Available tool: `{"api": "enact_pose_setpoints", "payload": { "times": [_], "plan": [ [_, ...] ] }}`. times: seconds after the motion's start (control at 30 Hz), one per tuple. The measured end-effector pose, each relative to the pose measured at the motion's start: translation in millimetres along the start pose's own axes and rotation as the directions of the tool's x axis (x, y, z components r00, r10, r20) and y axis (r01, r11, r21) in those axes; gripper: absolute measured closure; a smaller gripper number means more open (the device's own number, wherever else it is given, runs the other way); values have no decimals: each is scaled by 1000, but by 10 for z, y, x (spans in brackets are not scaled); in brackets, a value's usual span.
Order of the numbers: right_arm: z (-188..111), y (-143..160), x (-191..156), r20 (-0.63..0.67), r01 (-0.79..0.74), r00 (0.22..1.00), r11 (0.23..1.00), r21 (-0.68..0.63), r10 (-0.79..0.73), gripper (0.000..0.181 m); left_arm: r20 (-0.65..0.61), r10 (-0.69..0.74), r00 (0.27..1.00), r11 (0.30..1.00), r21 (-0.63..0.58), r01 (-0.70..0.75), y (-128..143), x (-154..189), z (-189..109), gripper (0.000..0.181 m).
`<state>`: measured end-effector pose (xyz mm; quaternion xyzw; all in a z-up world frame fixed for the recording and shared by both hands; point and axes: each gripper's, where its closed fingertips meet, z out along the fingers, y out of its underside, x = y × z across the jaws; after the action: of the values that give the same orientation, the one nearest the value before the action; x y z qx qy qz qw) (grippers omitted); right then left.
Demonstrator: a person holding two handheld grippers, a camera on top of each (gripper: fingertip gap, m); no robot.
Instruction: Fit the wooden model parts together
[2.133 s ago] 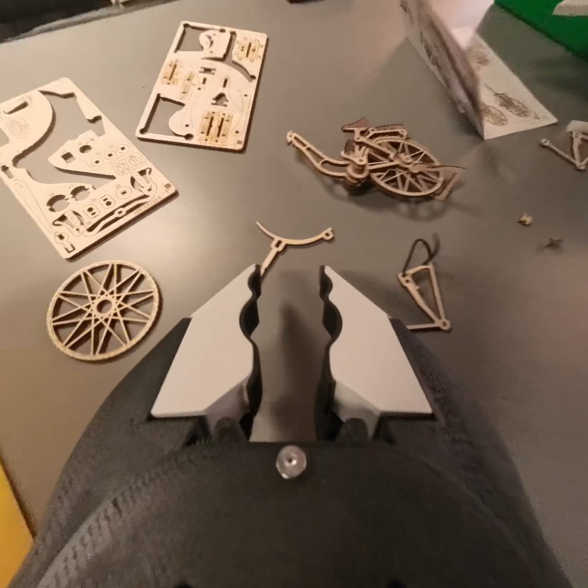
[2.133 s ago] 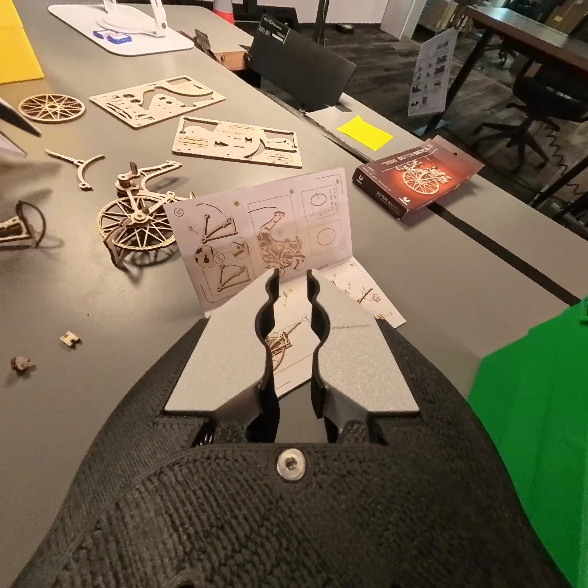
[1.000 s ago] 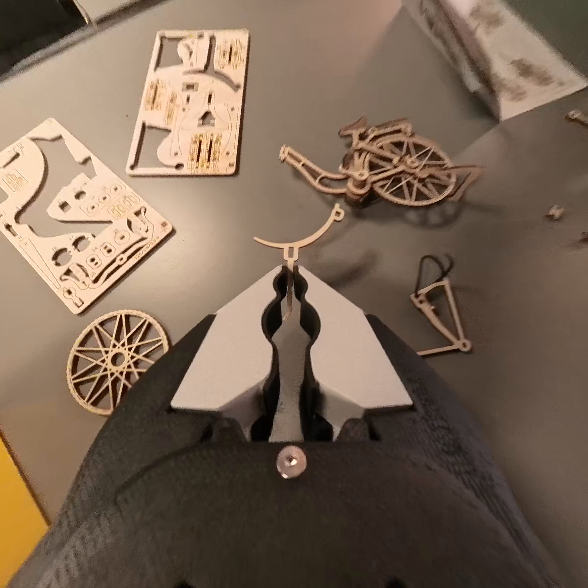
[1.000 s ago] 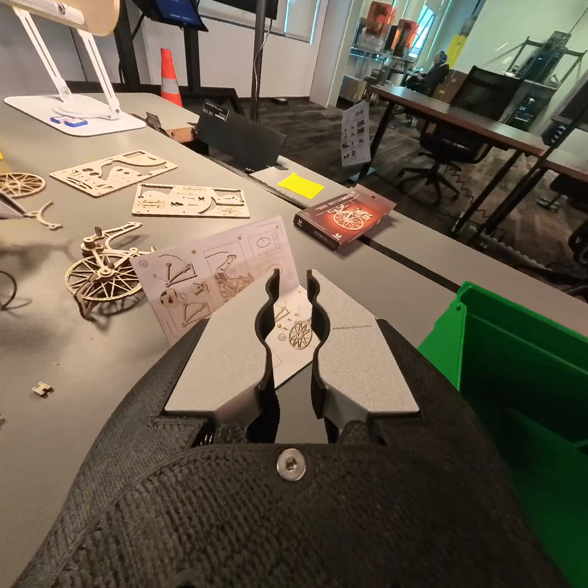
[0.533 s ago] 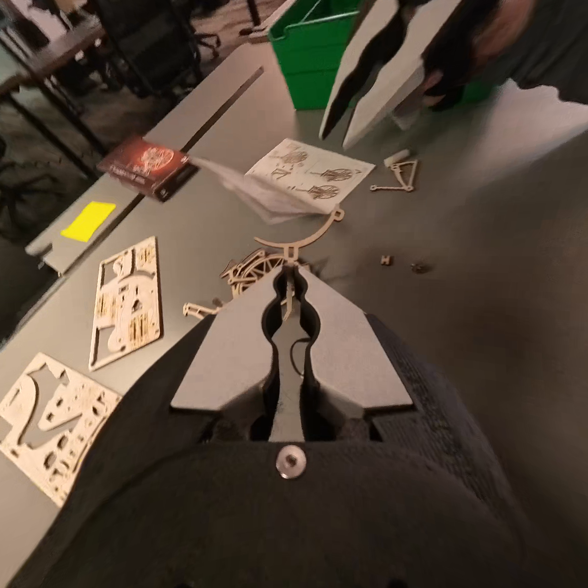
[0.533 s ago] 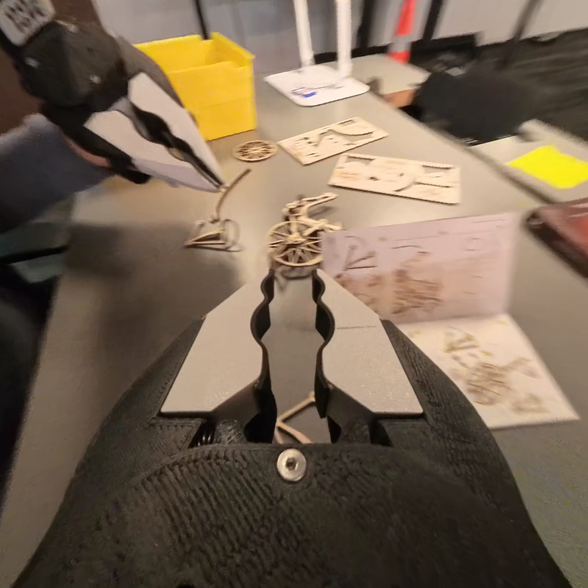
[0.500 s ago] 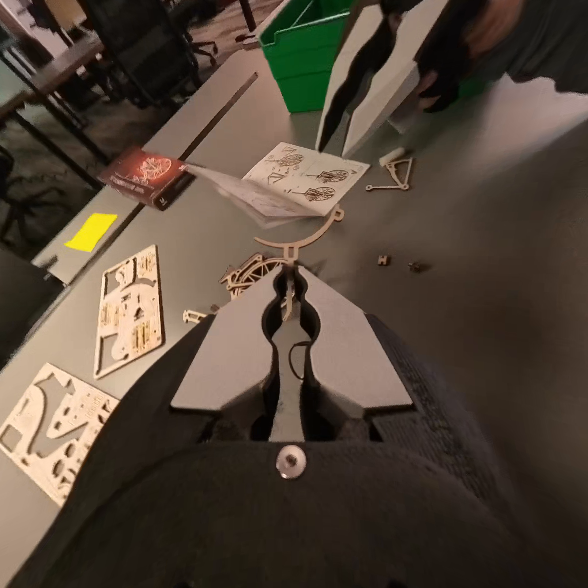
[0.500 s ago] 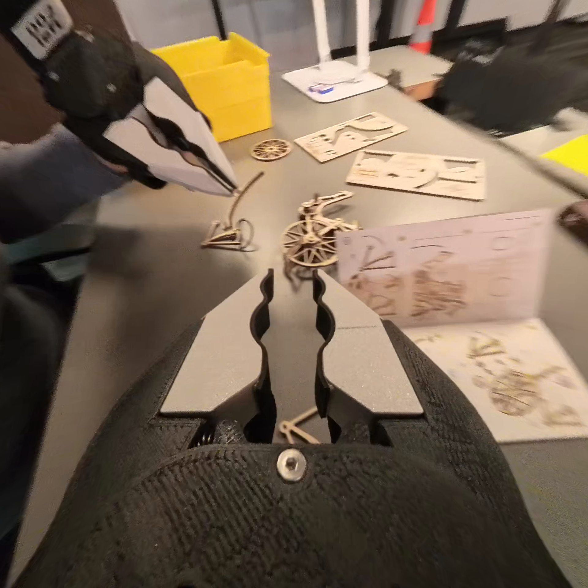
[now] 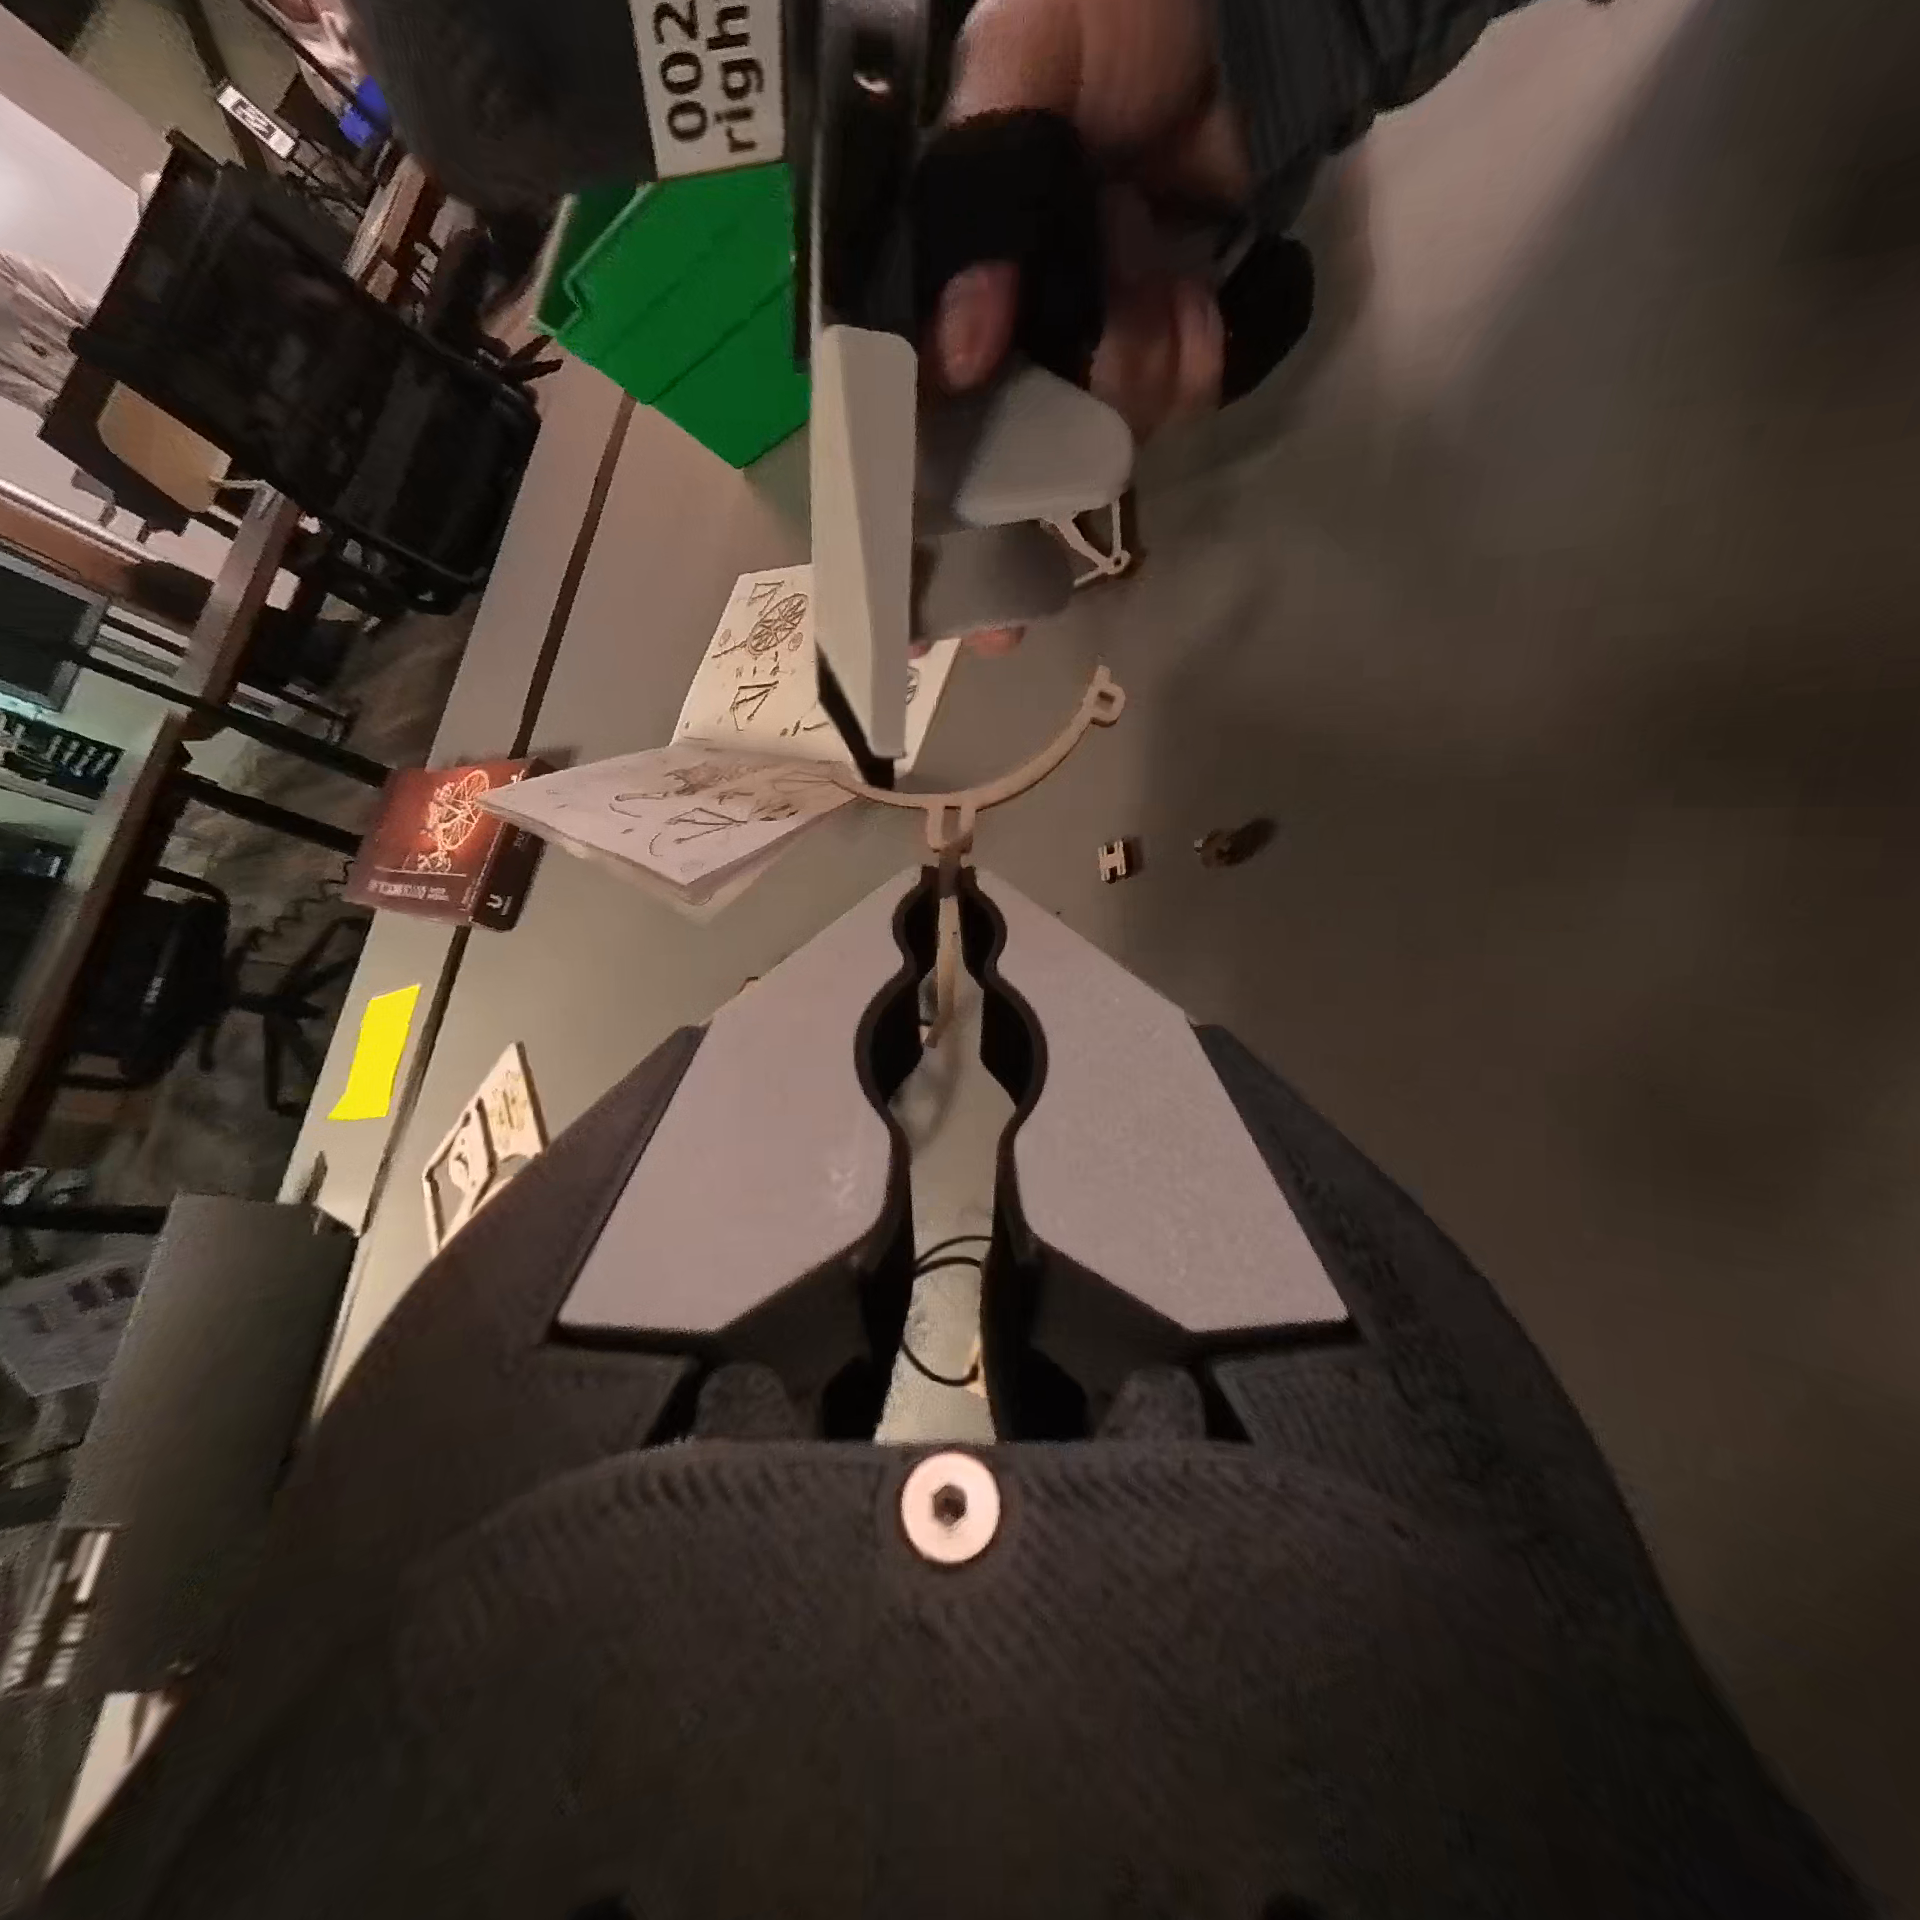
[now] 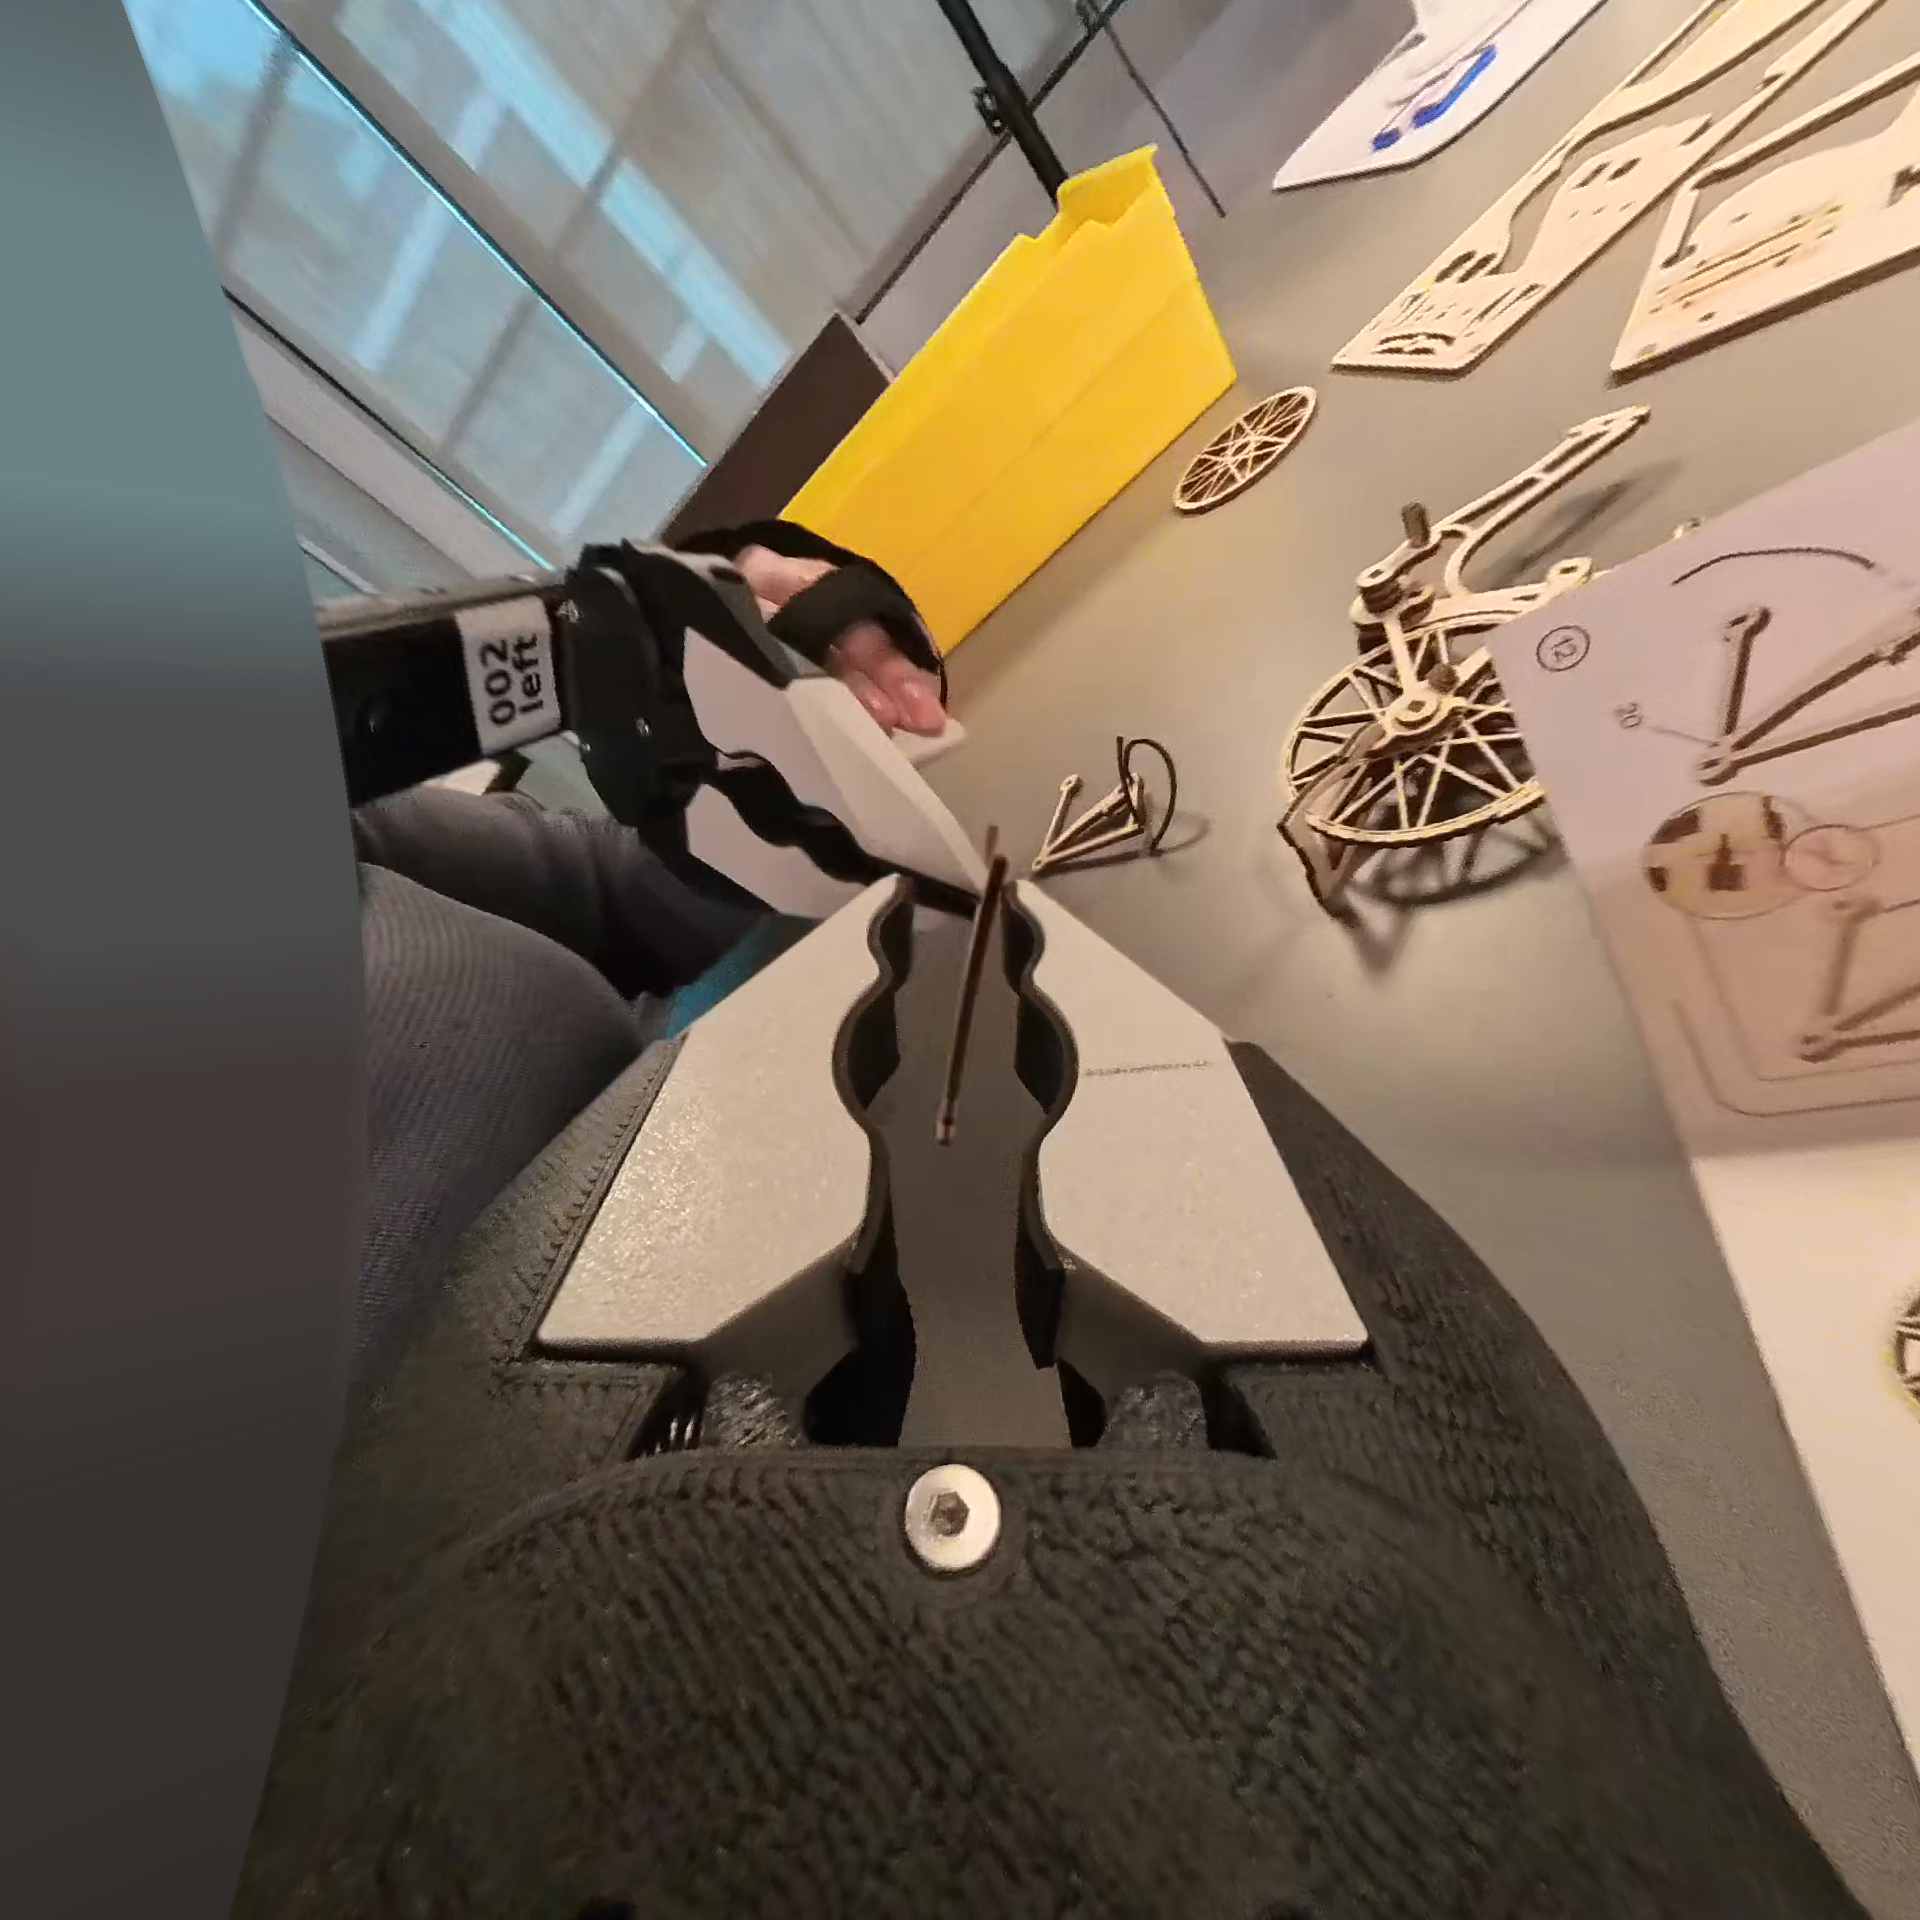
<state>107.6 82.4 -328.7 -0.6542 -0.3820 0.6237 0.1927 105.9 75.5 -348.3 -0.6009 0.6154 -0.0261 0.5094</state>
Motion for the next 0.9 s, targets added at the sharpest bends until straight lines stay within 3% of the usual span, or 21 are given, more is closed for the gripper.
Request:
{"api": "enact_pose_setpoints", "payload": {
  "times": [0.3, 0.47, 0.6, 0.67, 0.73, 0.8, 0.9],
  "plan": [
    [41, 57, 15, 3, -15, 1000, 1000, -22, 15, 181, 2, 57, 998, 998, 12, -58, -53, 66, 37, 179],
    [26, 14, 2, 7, 1, 1000, 1000, 4, -1, 181, 36, -2, 999, 999, 32, 1, -59, 18, 5, 175],
    [-107, -157, 63, -56, 58, 997, 995, 84, -54, 181, 143, -205, 968, 978, -6, 208, 166, -225, -112, 127],
    [-216, -291, 99, -118, 121, 987, 982, 142, -105, 181, 235, -350, 907, 931, -20, 365, 449, -440, -240, 119],
    [-334, -418, 113, -178, 175, 974, 965, 197, -141, 181, 402, -477, 782, 854, 2, 520, 871, -752, -457, 124],
    [-441, -526, 109, -224, 222, 960, 944, 245, -167, 181, 581, -584, 567, 704, 15, 710, 1468, -1001, -733, 122],
    [-551, -616, 101, -256, 249, 950, 924, 289, -176, 181, 683, -657, 319, 447, 11, 895, 2181, -1021, -981, 105]
  ]
}}
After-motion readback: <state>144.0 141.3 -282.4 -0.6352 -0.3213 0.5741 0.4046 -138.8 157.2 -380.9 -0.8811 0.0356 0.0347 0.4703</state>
